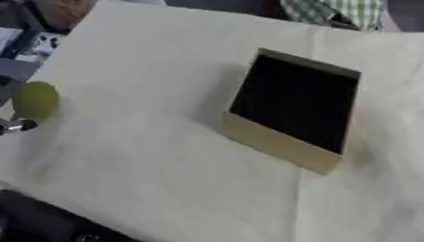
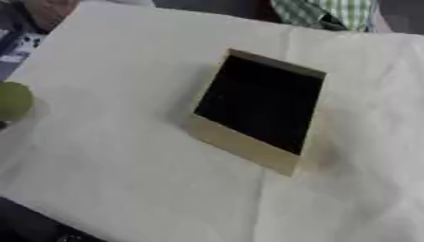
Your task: Pick up objects on the table and place them in the box.
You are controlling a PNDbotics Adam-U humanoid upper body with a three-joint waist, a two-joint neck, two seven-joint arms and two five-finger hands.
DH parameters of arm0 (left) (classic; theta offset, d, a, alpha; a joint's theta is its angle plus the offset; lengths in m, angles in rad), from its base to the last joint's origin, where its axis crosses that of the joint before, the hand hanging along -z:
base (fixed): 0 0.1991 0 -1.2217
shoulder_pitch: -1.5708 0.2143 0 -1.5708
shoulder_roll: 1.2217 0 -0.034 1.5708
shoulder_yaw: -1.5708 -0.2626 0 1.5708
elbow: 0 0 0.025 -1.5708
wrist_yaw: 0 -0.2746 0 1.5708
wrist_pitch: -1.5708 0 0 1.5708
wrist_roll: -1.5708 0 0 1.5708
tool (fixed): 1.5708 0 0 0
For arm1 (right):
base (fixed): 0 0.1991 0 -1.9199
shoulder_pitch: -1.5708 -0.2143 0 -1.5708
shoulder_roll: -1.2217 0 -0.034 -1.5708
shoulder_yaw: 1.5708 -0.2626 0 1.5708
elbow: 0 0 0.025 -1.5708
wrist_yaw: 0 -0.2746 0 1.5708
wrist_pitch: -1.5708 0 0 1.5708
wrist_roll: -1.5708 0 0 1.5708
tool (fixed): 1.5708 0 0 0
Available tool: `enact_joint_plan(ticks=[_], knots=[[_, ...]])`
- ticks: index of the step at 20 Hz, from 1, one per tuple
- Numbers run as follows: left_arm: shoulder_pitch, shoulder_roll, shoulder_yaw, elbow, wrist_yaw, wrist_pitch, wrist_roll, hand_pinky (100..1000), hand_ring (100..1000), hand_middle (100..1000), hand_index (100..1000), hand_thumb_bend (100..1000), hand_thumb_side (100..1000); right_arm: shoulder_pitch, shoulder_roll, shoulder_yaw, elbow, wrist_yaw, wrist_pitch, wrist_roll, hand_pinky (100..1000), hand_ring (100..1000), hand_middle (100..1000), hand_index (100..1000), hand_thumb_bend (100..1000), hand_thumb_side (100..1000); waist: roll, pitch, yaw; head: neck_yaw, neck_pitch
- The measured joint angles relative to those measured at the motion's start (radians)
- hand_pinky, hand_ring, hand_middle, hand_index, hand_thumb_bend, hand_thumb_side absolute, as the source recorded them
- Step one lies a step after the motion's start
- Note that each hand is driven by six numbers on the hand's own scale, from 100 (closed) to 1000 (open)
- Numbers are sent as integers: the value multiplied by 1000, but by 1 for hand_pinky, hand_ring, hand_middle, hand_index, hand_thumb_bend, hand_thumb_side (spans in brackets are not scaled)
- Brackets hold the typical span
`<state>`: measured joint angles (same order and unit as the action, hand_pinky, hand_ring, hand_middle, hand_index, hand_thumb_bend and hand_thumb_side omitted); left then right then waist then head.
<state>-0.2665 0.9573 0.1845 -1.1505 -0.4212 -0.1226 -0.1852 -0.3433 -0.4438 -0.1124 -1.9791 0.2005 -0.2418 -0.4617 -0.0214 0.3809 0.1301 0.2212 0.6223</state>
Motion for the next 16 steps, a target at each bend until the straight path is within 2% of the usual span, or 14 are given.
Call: enact_joint_plan(ticks=[9, 16], knots=[[-49, 0, -29, 73, 5, -18, -16, 884, 854, 799, 911, 709, 406, 0, 0, 2, 0, -1, 0, 3, 846, 806, 751, 802, 100, 657, -4, 3, -1, -6, 0], [-84, -1, -40, 106, -18, -9, 27, 872, 847, 793, 911, 676, 419, 0, 1, 2, 0, -1, 0, 8, 847, 807, 751, 802, 100, 660, -5, 9, -1, -17, -5]])
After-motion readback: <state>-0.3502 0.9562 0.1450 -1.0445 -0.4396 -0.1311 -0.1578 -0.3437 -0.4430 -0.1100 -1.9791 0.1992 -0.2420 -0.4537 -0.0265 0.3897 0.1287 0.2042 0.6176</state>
